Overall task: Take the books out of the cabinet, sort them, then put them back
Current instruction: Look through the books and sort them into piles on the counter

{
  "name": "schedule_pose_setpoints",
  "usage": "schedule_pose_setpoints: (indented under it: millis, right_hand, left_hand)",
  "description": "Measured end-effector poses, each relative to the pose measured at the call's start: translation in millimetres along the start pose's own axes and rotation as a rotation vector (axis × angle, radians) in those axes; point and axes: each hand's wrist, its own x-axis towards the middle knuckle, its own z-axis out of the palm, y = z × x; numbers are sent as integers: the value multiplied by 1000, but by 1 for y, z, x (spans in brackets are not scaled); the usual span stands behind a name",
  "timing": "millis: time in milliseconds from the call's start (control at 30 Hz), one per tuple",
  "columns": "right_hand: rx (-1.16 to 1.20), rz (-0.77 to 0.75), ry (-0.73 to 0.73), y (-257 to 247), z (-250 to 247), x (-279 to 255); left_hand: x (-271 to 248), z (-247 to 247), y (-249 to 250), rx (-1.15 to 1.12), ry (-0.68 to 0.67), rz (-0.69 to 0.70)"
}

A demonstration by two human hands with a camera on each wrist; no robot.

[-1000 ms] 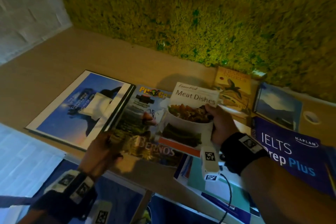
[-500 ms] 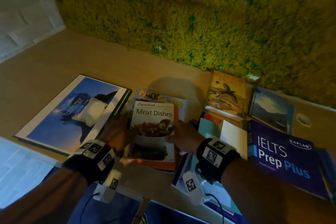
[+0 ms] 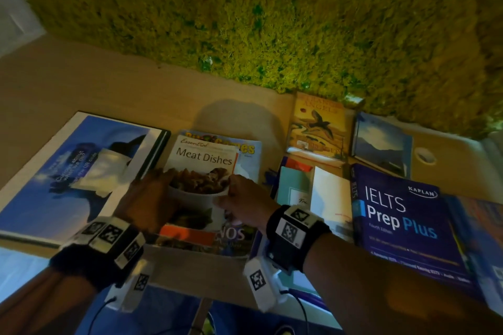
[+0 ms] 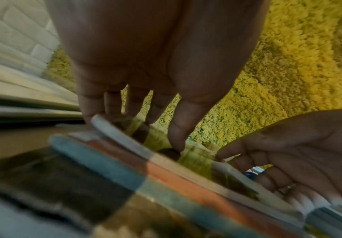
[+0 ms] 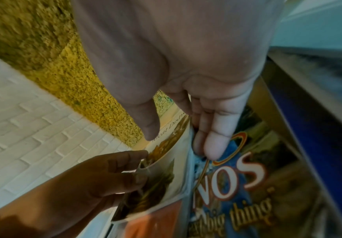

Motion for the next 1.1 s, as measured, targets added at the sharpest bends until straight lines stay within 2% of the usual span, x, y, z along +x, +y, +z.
schedule_pose_setpoints:
  millis: [67, 133, 200, 267, 300, 367, 433, 533, 600, 733, 900, 967, 1100]
  right_hand:
    - [-37, -19, -53, 1, 0, -4]
    - [-107, -19, -91, -1, 0, -10]
    - [-125, -1, -88, -2, -3, -16]
    - [-101, -22, -59, 1, -12, -25]
    - [-63, -32, -38, 4, -19, -31]
    - [48, -55, 59, 14, -40, -44]
    - [119, -64, 201, 28, -68, -63]
    - [-11, -59, 439, 64, -112, -86]
    - [-131, -8, 473, 91, -131, -102]
    - [-272, -9, 378, 127, -140, -122]
    - [-18, -84, 413, 147, -144, -125]
    - [67, -107, 427, 151, -144, -124]
    - [233, -153, 406, 163, -148, -120]
  left_hand:
    - [1, -1, 0, 21, 51, 54]
    - [4, 5, -9, 54, -9, 87]
    - [5, 8, -13, 80, -13, 101]
    - [1, 5, -1, 130, 79, 173]
    - [-3, 1, 10, 178, 107, 165]
    - [-13, -3, 46, 185, 130, 118]
    - [-26, 5, 86, 91, 105, 231]
    - [-51, 20, 152, -115, -35, 387]
    - [-55, 35, 187, -192, -110, 403]
    - [-43, 58, 242, -243, -212, 303]
    - [-21, 58, 273, -495, -254, -35]
    - [-21, 60, 284, -548, -272, -58]
    - [-28, 76, 310, -545, -245, 27]
